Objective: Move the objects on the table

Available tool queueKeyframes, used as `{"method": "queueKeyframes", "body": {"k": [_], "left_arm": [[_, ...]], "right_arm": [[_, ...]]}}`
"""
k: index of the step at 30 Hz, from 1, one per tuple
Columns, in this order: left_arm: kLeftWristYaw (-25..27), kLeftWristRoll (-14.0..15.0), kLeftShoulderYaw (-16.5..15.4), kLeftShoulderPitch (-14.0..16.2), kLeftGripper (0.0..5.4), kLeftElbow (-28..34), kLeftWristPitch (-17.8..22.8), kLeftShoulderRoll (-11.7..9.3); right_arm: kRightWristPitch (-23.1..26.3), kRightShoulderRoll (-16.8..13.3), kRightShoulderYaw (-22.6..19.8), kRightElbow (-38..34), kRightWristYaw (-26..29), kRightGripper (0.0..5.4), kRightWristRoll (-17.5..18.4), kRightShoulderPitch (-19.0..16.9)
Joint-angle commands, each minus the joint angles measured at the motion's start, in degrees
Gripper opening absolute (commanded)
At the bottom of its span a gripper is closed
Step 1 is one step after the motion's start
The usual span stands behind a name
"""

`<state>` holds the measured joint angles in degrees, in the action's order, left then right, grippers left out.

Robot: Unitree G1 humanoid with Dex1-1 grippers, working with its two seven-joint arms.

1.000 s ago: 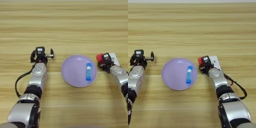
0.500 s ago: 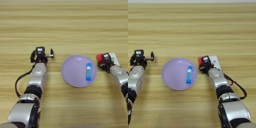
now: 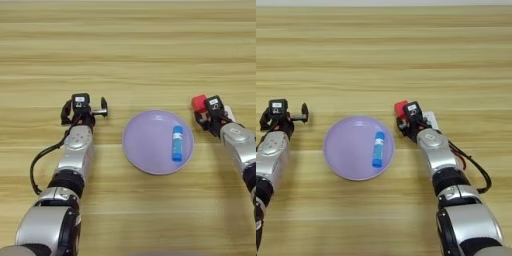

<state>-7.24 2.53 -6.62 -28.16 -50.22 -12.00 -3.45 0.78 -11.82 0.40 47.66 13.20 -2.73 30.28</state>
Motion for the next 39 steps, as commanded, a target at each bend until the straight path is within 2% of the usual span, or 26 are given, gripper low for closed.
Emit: {"method": "queueKeyframes", "body": {"k": [1,6,14,21,31,32,34,39], "left_arm": [[-0.21,-0.66,0.06,-0.78,5.4,-0.3,-0.38,-0.01],[-0.27,-0.67,0.08,-0.77,5.4,-0.27,-0.4,0.03],[-0.3,-0.7,0.12,-0.62,5.4,0.0,-0.36,0.05],[-0.44,-0.76,0.16,-0.73,5.4,-0.15,-0.39,0.14],[-0.47,-0.76,0.2,-0.73,5.4,-0.17,-0.42,0.12],[-0.48,-0.77,0.2,-0.73,5.4,-0.17,-0.42,0.12],[-0.49,-0.77,0.21,-0.74,5.4,-0.18,-0.43,0.13],[-0.51,-0.77,0.23,-0.73,5.4,-0.16,-0.43,0.15]], "right_arm": [[0.93,-0.48,0.0,-4.3,1.58,2.24,0.66,-2.06],[3.42,0.23,1.26,-12.73,4.49,2.24,1.37,-5.77],[9.22,2.46,7.27,-24.88,8.76,2.24,0.62,-12.49],[11.05,3.73,12.7,-28.72,11.34,2.24,-0.54,-15.98],[12.2,3.62,16.52,-29.12,14.2,2.24,-1.19,-17.33],[12.17,3.55,16.66,-29.05,14.19,2.61,-1.28,-17.32],[12.15,3.43,16.82,-29.01,14.12,2.73,-1.35,-17.28],[11.85,3.33,16.92,-28.97,13.86,3.47,-1.48,-17.25]]}}
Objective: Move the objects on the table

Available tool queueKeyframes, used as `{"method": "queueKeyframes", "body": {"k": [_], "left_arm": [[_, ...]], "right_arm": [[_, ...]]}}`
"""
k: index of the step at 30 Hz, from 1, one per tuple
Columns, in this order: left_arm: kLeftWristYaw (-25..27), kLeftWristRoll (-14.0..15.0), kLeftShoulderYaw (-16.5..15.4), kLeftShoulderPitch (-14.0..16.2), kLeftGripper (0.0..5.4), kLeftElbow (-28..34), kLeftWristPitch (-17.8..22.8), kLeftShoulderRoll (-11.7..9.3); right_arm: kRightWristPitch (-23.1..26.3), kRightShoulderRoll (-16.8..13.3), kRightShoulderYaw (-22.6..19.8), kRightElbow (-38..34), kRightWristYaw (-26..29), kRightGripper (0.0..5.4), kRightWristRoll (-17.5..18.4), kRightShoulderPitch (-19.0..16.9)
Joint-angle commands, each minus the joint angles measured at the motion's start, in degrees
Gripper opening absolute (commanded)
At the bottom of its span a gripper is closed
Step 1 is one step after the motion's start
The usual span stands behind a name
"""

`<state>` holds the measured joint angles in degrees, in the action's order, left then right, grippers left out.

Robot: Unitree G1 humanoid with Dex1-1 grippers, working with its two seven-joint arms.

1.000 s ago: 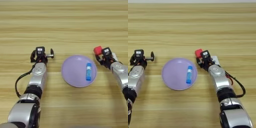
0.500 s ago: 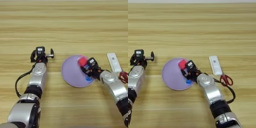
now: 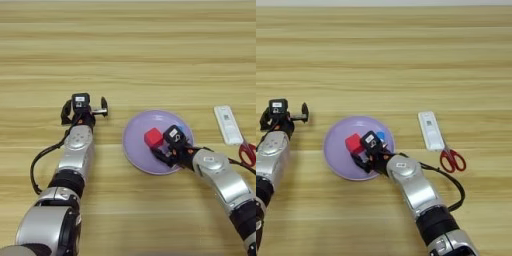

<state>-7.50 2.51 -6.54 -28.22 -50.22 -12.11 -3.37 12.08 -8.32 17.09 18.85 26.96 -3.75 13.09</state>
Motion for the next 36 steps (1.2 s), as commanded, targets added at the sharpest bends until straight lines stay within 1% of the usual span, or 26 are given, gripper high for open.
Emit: {"method": "queueKeyframes", "body": {"k": [1,5,7,10,11,15,16,18,25,36], "left_arm": [[-0.25,-0.75,0.15,-0.66,5.4,-0.15,-0.32,0.07],[-0.28,-0.76,0.18,-0.65,5.4,-0.1,-0.31,0.1],[-0.32,-0.79,0.2,-0.63,5.4,-0.03,-0.31,0.13],[-0.37,-0.8,0.22,-0.61,5.4,0.03,-0.34,0.17],[-0.39,-0.79,0.21,-0.61,5.4,0.02,-0.34,0.17],[-0.41,-0.77,0.19,-0.65,5.4,-0.05,-0.36,0.18],[-0.42,-0.77,0.19,-0.66,5.4,-0.06,-0.36,0.18],[-0.42,-0.76,0.19,-0.66,5.4,-0.08,-0.37,0.19],[-0.46,-0.76,0.19,-0.7,5.4,-0.09,-0.35,0.21],[-0.54,-0.79,0.21,-0.73,5.4,-0.05,-0.3,0.28]], "right_arm": [[0.48,-0.18,0.24,-0.16,0.08,3.59,-0.49,-0.06],[0.05,-0.12,-0.13,-0.26,-0.18,4.05,-0.4,-0.02],[-0.07,-0.11,-0.45,-0.47,-0.34,4.18,-0.19,0.04],[-0.38,-0.06,-0.88,-0.71,-0.56,4.67,0.05,0.07],[-0.48,-0.03,-1.04,-0.8,-0.63,4.73,0.12,0.09],[-1.14,0.12,-2.59,-1.55,-1.2,5.13,0.84,0.38],[-1.26,0.17,-3.18,-1.81,-1.39,5.31,1.14,0.53],[-1.66,0.33,-4.47,-2.31,-1.93,5.36,1.93,0.87],[-3.27,0.51,-7.24,-1.99,-4.11,5.36,2.68,2.1],[-6.14,0.01,-11.86,0.66,-7.88,5.36,3.44,4.85]]}}
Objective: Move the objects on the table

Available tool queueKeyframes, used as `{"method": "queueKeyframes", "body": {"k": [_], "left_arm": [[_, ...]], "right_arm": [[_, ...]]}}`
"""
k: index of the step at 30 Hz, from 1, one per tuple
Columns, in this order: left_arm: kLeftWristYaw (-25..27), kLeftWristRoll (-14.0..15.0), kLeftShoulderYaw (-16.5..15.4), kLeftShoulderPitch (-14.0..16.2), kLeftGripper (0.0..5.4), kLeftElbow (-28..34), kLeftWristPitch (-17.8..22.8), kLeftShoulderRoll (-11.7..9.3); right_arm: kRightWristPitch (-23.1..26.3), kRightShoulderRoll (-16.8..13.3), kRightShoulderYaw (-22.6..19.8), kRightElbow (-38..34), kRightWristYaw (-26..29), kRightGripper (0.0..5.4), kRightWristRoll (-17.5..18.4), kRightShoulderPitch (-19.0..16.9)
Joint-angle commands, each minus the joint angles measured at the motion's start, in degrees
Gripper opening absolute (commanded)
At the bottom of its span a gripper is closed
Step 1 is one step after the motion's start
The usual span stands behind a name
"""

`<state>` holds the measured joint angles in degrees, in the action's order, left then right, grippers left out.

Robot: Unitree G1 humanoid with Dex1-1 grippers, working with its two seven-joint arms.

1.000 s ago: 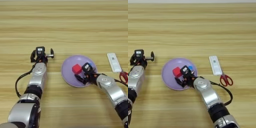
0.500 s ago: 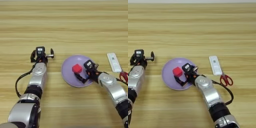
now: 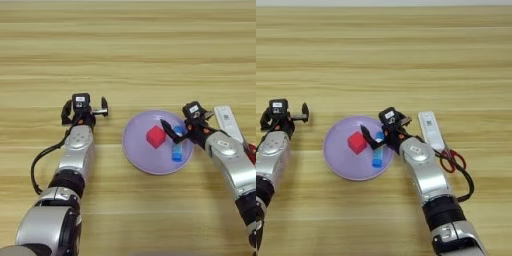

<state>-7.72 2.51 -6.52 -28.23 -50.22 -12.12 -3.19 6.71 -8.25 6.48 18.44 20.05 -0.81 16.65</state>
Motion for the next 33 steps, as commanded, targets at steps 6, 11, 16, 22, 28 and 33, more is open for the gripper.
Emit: {"method": "queueKeyframes", "body": {"k": [6,11,16,22,28,33], "left_arm": [[-0.34,-0.8,0.18,-0.8,5.4,-0.21,-0.33,0.14],[-0.33,-0.81,0.19,-0.81,5.4,-0.25,-0.34,0.14],[-0.32,-0.81,0.2,-0.75,5.4,-0.1,-0.29,0.13],[-0.39,-0.85,0.25,-0.61,5.4,0.08,-0.3,0.21],[-0.41,-0.88,0.28,-0.56,5.4,0.26,-0.23,0.24],[-0.39,-0.87,0.27,-0.6,5.4,0.22,-0.23,0.21]], "right_arm": [[-2.17,-1.04,-3.13,3.36,-3.18,5.36,0.01,2.89],[-3.72,-2.01,-3.83,5.52,-5.59,5.36,-1.16,3.99],[-4.39,-2.77,-3.82,7.21,-7.49,5.36,-2.51,4.61],[-3.15,-5.0,-6.28,12.47,-12.36,5.36,-4.01,6.89],[-2.98,-6.19,-7.01,15.75,-13.69,5.36,-4.36,8.31],[-2.56,-6.69,-7.26,17.43,-13.83,5.36,-4.73,8.95]]}}
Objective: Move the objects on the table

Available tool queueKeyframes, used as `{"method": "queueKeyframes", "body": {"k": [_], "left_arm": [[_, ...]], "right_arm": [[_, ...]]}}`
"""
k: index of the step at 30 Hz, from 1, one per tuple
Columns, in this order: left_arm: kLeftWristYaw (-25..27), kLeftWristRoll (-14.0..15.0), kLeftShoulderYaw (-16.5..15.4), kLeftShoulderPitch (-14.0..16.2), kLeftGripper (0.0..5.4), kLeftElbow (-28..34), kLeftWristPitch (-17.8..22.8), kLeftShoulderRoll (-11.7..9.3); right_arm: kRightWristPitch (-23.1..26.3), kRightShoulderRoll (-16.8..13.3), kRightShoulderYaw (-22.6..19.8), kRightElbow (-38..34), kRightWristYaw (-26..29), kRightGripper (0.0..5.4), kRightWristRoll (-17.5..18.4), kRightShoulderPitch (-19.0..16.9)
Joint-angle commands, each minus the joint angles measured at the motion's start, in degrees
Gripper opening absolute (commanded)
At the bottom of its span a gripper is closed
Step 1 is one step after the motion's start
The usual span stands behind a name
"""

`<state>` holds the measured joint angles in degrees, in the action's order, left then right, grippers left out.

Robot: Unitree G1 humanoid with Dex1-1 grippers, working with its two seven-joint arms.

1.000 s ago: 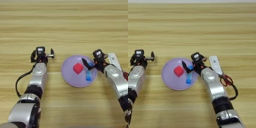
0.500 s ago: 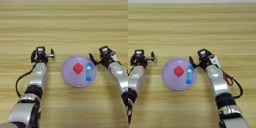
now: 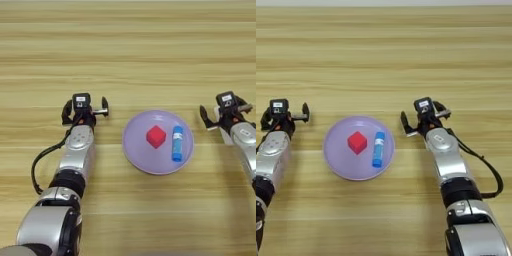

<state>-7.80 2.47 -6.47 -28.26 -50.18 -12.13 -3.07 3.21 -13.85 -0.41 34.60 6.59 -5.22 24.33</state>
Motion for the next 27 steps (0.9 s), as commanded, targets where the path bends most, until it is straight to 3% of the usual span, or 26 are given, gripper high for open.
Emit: {"method": "queueKeyframes", "body": {"k": [1,27], "left_arm": [[-0.31,-0.83,0.22,-0.57,5.4,0.17,-0.22,0.07],[-0.13,-0.8,0.2,-0.27,5.4,0.66,-0.15,-0.12]], "right_arm": [[1.04,-1.19,-0.43,1.6,-0.4,5.36,-0.34,1.4],[10.49,-4.08,-1.89,13.48,4.1,5.36,1.41,5.81]]}}
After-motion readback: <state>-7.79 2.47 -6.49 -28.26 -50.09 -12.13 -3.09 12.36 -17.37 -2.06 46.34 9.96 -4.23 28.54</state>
